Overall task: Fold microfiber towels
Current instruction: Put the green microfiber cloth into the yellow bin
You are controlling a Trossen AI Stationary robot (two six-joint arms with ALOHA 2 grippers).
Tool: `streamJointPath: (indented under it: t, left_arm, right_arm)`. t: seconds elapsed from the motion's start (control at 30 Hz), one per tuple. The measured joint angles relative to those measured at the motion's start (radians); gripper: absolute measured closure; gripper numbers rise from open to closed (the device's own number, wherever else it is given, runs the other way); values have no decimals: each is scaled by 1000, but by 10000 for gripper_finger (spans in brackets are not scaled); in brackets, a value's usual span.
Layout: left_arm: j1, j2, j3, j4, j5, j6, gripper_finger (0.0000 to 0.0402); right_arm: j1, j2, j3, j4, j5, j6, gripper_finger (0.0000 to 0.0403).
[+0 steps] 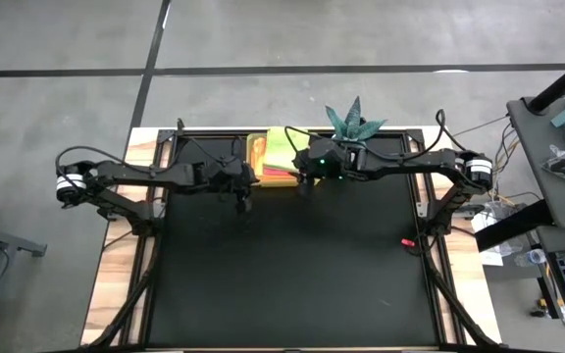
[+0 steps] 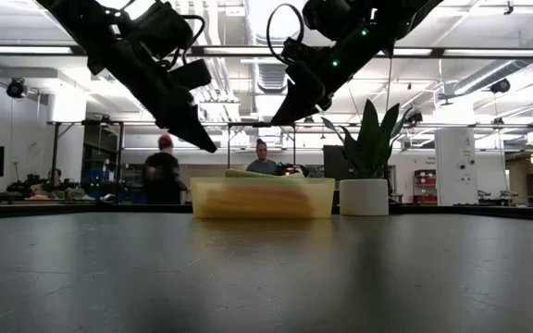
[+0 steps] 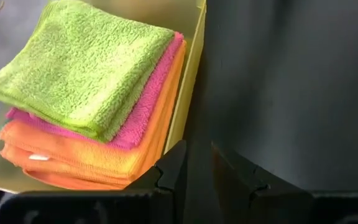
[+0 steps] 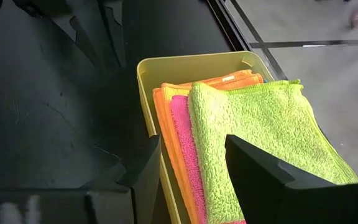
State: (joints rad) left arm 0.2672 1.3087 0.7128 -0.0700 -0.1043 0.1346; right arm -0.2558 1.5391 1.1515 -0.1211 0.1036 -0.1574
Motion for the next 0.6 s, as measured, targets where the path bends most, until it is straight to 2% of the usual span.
streamJointPath:
  t: [0.23, 0.4, 0.6]
  left_arm:
    - [31, -11, 0, -44, 101, 189, 344]
    - [98, -2, 1, -16, 104, 216, 344]
    - [138, 56, -3, 200, 106, 219, 343]
  right_arm:
    - [0, 0, -24, 15, -2, -25, 245]
    - [-5, 0, -46, 94, -7, -39, 298]
    - [-6, 8, -47, 112, -6, -37, 372]
